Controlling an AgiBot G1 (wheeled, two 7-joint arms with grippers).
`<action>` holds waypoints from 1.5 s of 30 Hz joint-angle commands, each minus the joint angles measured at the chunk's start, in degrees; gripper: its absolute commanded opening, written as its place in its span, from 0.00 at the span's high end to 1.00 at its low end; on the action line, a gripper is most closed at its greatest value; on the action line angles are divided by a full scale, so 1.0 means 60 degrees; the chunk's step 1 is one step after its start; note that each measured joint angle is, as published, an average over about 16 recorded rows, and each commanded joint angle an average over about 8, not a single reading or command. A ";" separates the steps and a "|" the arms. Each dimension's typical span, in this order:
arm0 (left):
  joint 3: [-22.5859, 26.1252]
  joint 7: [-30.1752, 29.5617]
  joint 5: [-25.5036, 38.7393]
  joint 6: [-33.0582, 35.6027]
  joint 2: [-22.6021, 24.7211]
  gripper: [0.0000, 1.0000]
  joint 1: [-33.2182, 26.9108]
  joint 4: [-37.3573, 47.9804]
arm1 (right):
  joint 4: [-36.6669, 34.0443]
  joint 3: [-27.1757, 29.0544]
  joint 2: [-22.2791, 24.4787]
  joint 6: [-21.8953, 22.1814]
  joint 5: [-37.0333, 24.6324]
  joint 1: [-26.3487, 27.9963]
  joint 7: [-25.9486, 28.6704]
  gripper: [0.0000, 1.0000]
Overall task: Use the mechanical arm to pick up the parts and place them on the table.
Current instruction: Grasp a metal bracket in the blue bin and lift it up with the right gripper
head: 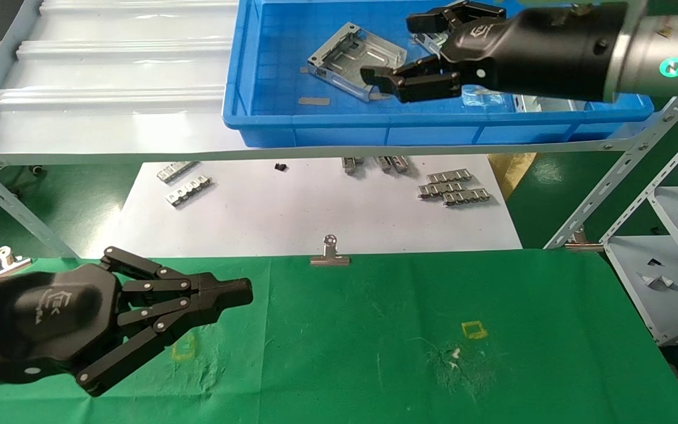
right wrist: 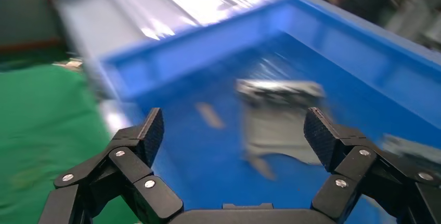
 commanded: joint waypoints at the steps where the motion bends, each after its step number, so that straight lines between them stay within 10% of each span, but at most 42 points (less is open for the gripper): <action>1: 0.0001 0.0000 0.0000 0.0000 0.0000 1.00 0.0000 0.0000 | -0.0958 -0.0317 -0.0510 0.0525 -0.0774 0.0669 0.0053 0.00; 4: 0.0002 0.0001 -0.0001 -0.0001 -0.0001 1.00 -0.0001 0.0000 | -0.2252 -0.0548 -0.1141 0.1329 -0.1363 0.1166 -0.0046 0.07; 12: 0.0005 0.0002 -0.0003 -0.0002 -0.0002 1.00 -0.0001 0.0000 | -0.4839 -0.0745 -0.2353 0.2936 -0.1949 0.1906 -0.0547 1.00; 19: 0.0007 0.0004 -0.0005 -0.0003 -0.0003 0.98 -0.0002 0.0000 | -0.6058 -0.0686 -0.2885 0.3824 -0.1944 0.2198 -0.0868 1.00; 27: 0.0010 0.0005 -0.0007 -0.0004 -0.0004 0.01 -0.0003 0.0000 | -0.6712 -0.0710 -0.3156 0.4267 -0.1992 0.2329 -0.1129 1.00; 45: 0.0017 0.0008 -0.0011 -0.0007 -0.0007 0.00 -0.0004 0.0000 | -0.6776 -0.0817 -0.3415 0.4572 -0.2066 0.2116 -0.1476 1.00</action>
